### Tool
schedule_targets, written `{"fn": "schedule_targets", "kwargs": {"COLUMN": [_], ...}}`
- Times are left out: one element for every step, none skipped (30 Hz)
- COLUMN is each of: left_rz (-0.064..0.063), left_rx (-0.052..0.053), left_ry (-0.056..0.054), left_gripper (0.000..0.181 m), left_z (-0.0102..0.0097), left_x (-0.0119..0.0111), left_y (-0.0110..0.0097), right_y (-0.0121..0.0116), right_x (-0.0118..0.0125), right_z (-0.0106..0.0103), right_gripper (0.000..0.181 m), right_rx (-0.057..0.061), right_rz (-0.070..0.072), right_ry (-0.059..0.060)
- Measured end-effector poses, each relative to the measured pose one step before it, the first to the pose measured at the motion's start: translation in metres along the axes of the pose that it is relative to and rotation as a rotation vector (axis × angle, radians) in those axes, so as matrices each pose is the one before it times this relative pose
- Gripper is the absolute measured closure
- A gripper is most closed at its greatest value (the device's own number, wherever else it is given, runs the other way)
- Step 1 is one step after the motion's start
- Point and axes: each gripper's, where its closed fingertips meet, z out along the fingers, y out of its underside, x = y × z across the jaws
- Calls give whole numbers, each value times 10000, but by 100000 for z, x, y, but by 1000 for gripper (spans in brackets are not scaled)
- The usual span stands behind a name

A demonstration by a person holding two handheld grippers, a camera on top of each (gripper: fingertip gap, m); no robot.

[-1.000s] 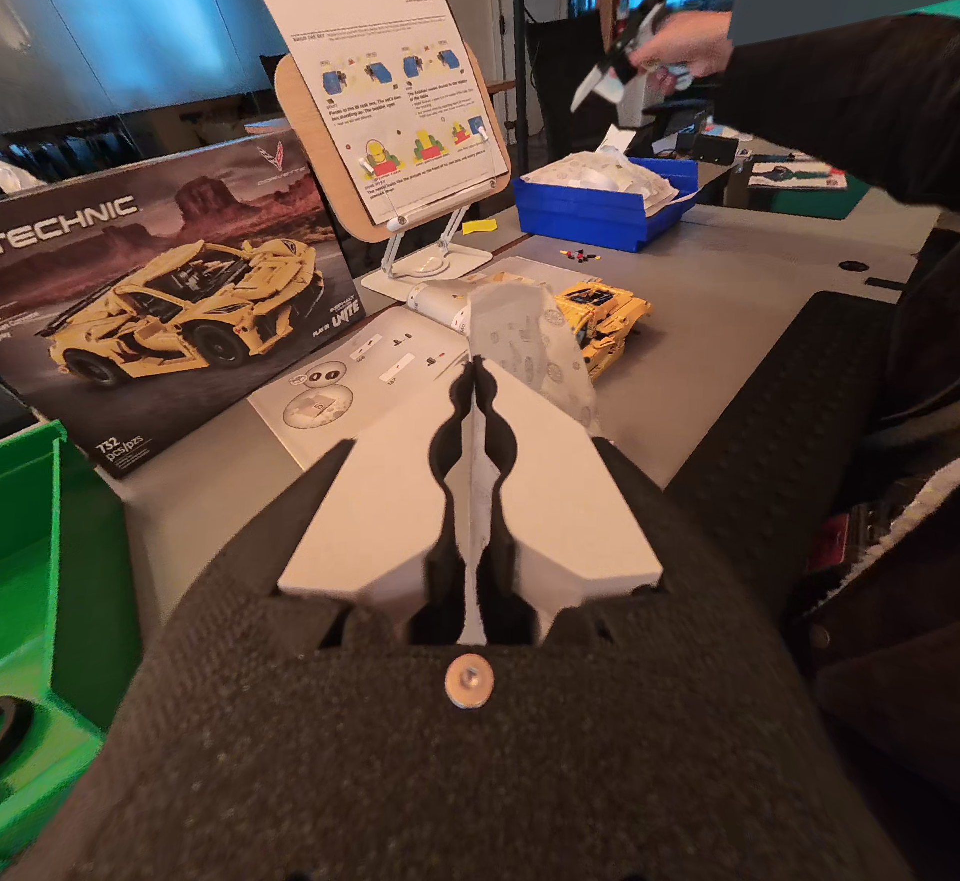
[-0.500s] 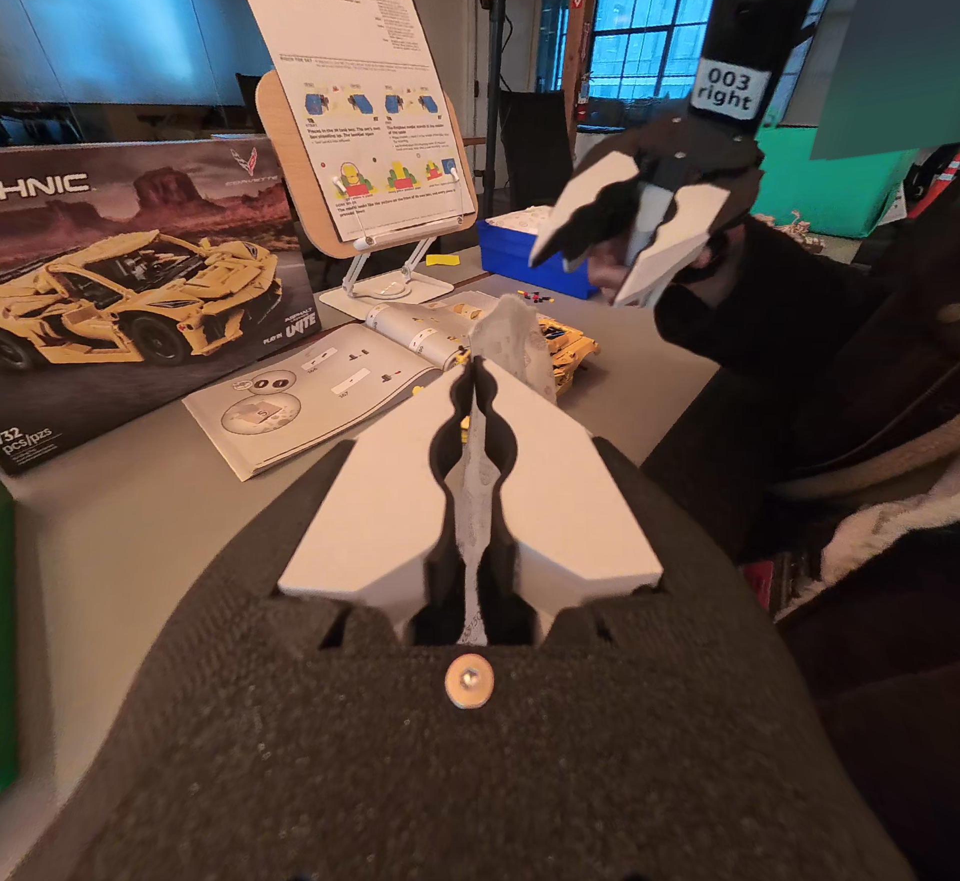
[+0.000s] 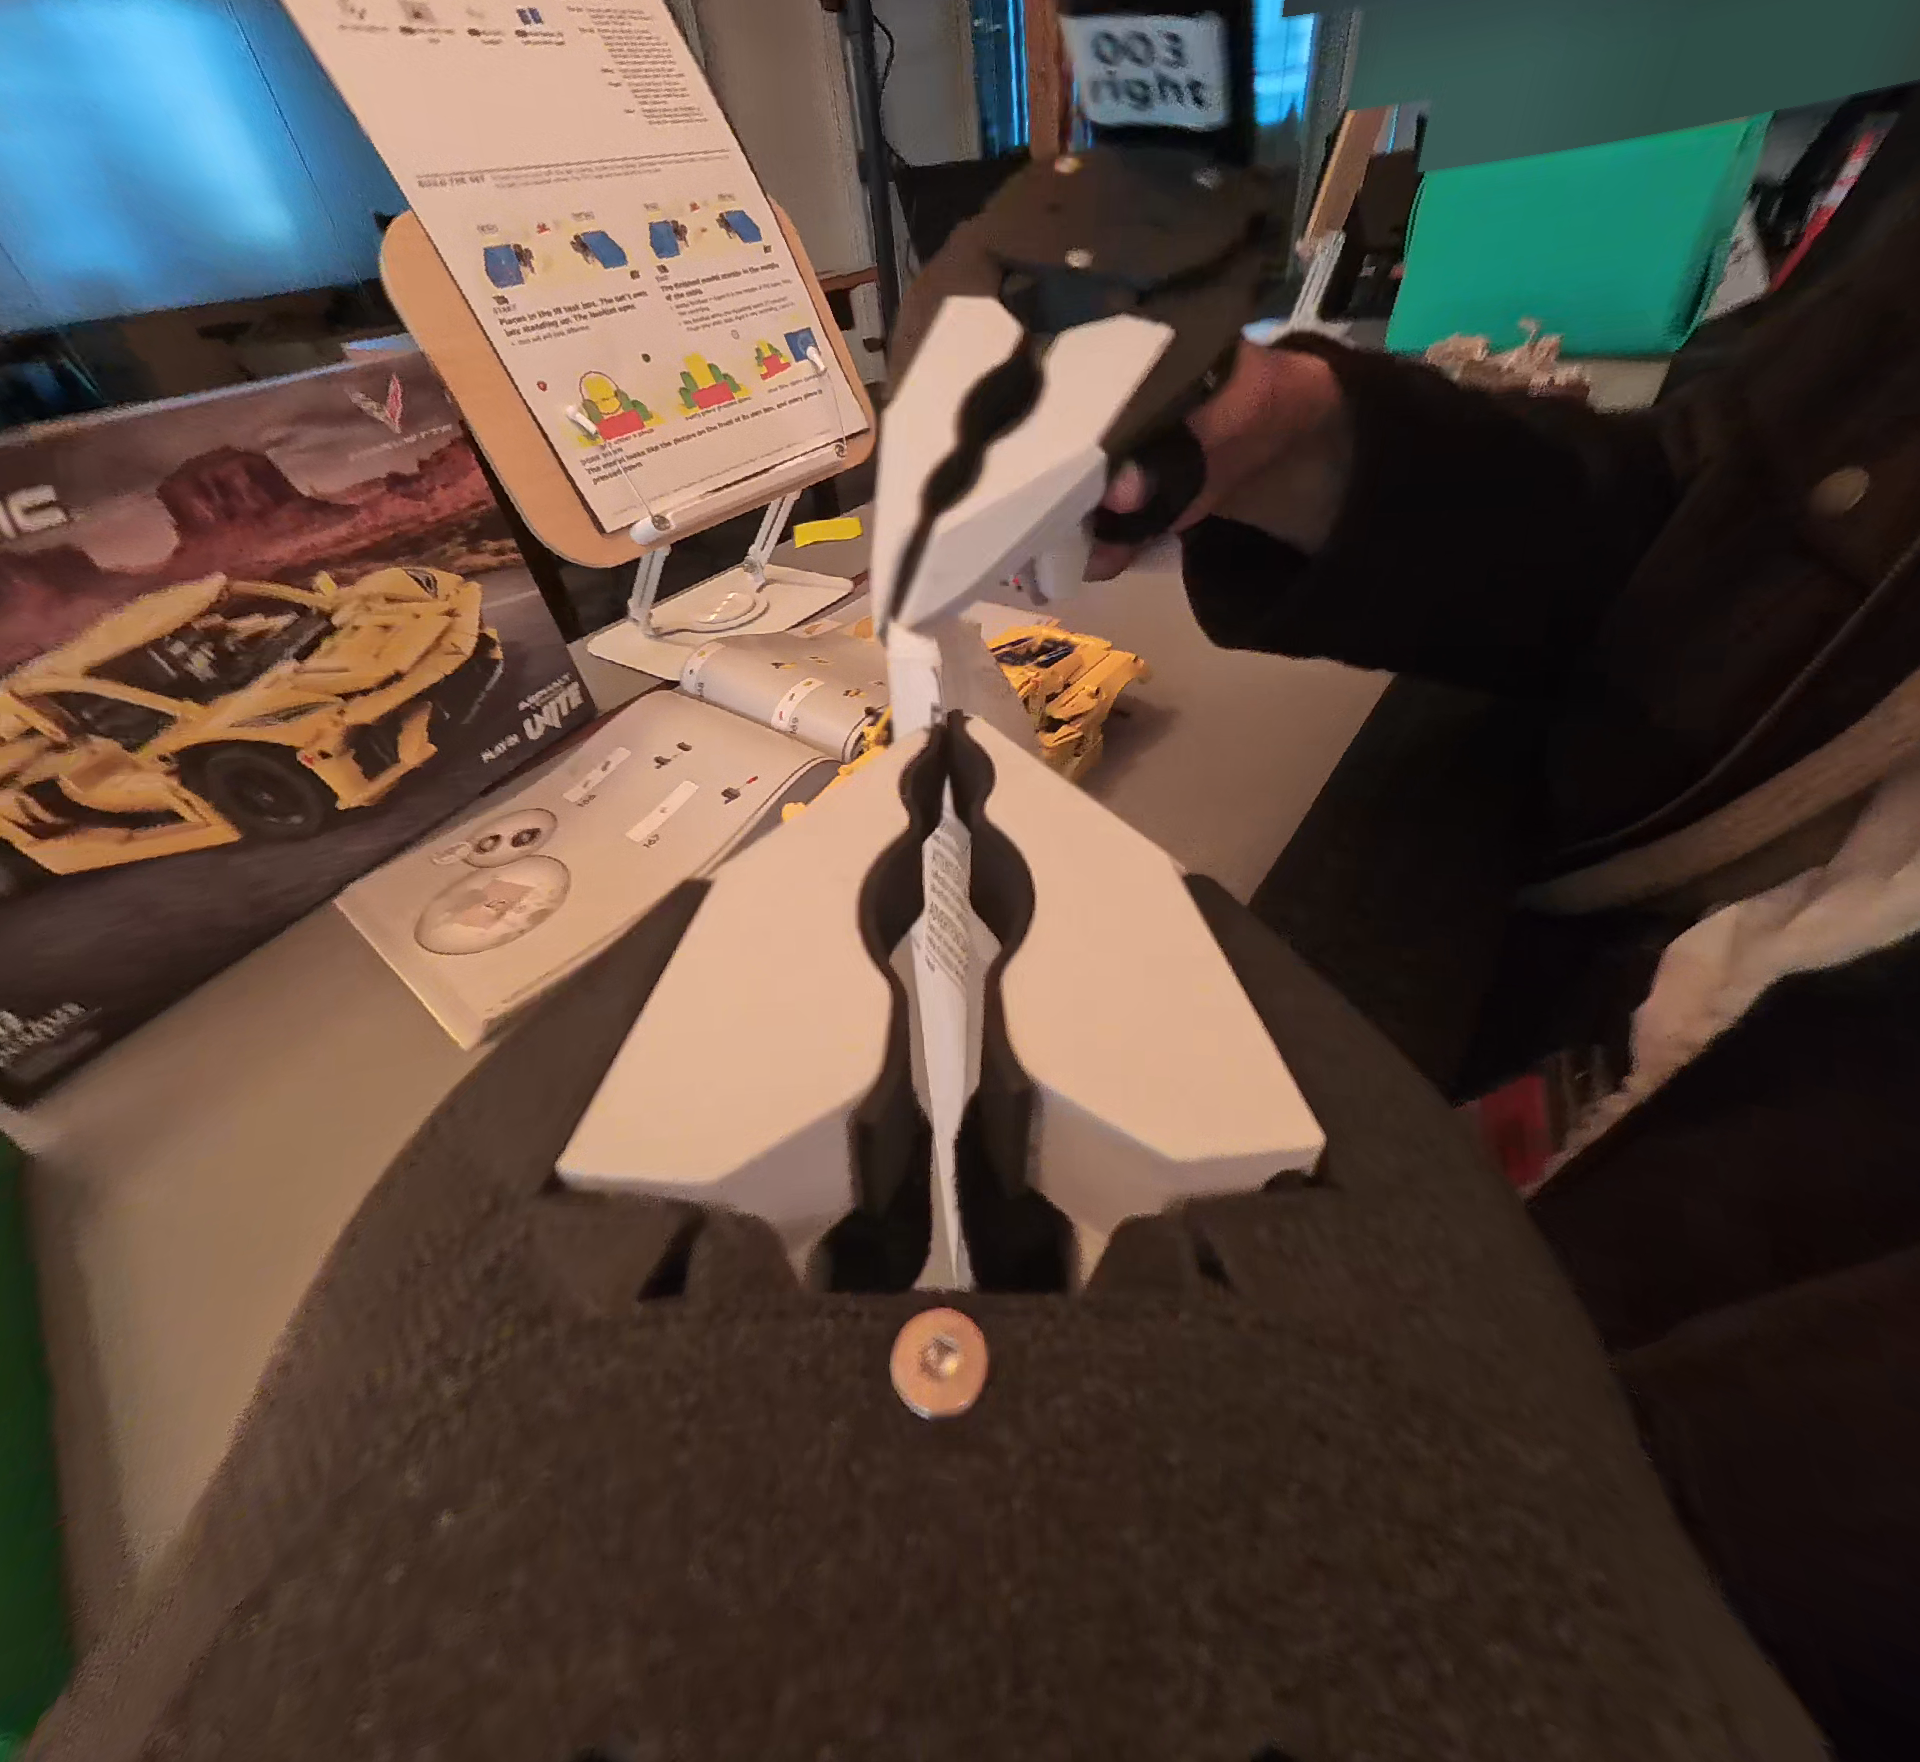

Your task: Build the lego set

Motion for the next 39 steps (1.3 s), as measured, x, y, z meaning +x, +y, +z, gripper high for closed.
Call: {"fn": "schedule_targets", "kwargs": {"left_rz": [457,406,402,381,184,18,-122,-316,-366,-285,-203,-67,22,10,-45,-59,-15,10,-3,10,31,27,9,7,14,3,-24,-27,-12,-13,-4,-10,-21,-13,10,17,4,1,6], "left_rx": [-148,-306,-355,-211,-92,-66,-25,38,138,95,51,59,28,35,86,94,61,23,-27,-38,-16,5,1,-1,-4,-16,-4,13,31,8,-17,-25,0,10,-3,-17,-6,10,1], "left_ry": [-149,-257,-318,-314,-149,33,203,250,-28,-77,87,17,5,79,121,121,85,46,15,2,9,20,24,31,20,9,22,24,23,20,-9,-16,3,16,0,4,21,14,10], "left_gripper": [181,181,181,181,181,181,181,181,181,181,181,181,181,181,181,181,181,181,181,181,181,181,181,181,181,181,181,181,181,181,181,181,181,181,181,181,181,181,181], "left_z": [319,447,496,394,274,141,12,-128,-239,-237,-123,-55,-2,37,27,29,14,-2,7,-13,-20,-26,-18,-3,5,18,-1,-2,-19,-9,-1,-16,-30,-28,-5,10,18,10,3], "left_x": [265,121,23,-2,92,151,188,55,-434,-494,-144,-101,-34,112,179,186,152,103,49,28,59,81,71,69,50,21,18,10,18,22,-36,-46,-10,9,2,21,43,41,31], "left_y": [146,293,351,157,23,58,114,104,59,124,108,21,19,-22,-103,-134,-75,-47,-9,6,-16,-35,-26,-13,-10,27,19,20,-15,3,37,49,17,-17,3,17,-17,-17,-15], "right_y": [92,191,240,248,196,251,304,295,109,-64,-27,-45,10,-50,-144,-194,-214,-157,-140,-132,-104,-27,163,165,198,163,85,134,130,70,-48,-93,9,82,73,94,124,104,37], "right_x": [210,379,416,332,146,-44,-199,-253,-134,-389,-524,-327,-154,-398,-331,-351,-271,-132,-220,-293,-193,20,65,153,134,-148,-115,75,117,149,117,-1,-50,82,117,-37,-37,-9,-82], "right_z": [-33,21,74,87,77,137,42,-148,-383,-494,-432,-400,-346,-248,-173,-100,-20,33,53,61,39,49,76,91,77,63,30,43,31,0,-66,-97,-59,1,34,43,89,82,52], "right_gripper": [181,181,181,181,181,181,181,181,181,181,178,170,165,160,156,156,156,159,161,161,161,161,161,160,159,159,160,160,161,161,161,161,161,161,161,162,162,161,161], "right_rx": [-9,-26,-71,-82,-30,9,-3,14,139,228,92,59,-10,-3,41,67,81,42,24,17,8,-2,-92,-53,-53,-40,-30,-83,-75,-37,30,54,-15,-52,-24,-29,-59,-51,-4], "right_rz": [294,97,43,125,222,193,69,-92,-120,-1,37,-190,-323,-384,-369,-403,-433,-419,-352,-258,-163,-59,-28,-13,-16,-17,-2,-35,-101,-77,-40,4,28,4,-53,-28,22,10,-19], "right_ry": [15,293,408,337,171,56,-85,-162,-125,-266,-277,-42,150,29,101,105,165,220,124,21,19,98,51,83,64,-100,-57,80,108,123,90,8,-42,43,85,-20,-33,-1,-32]}}
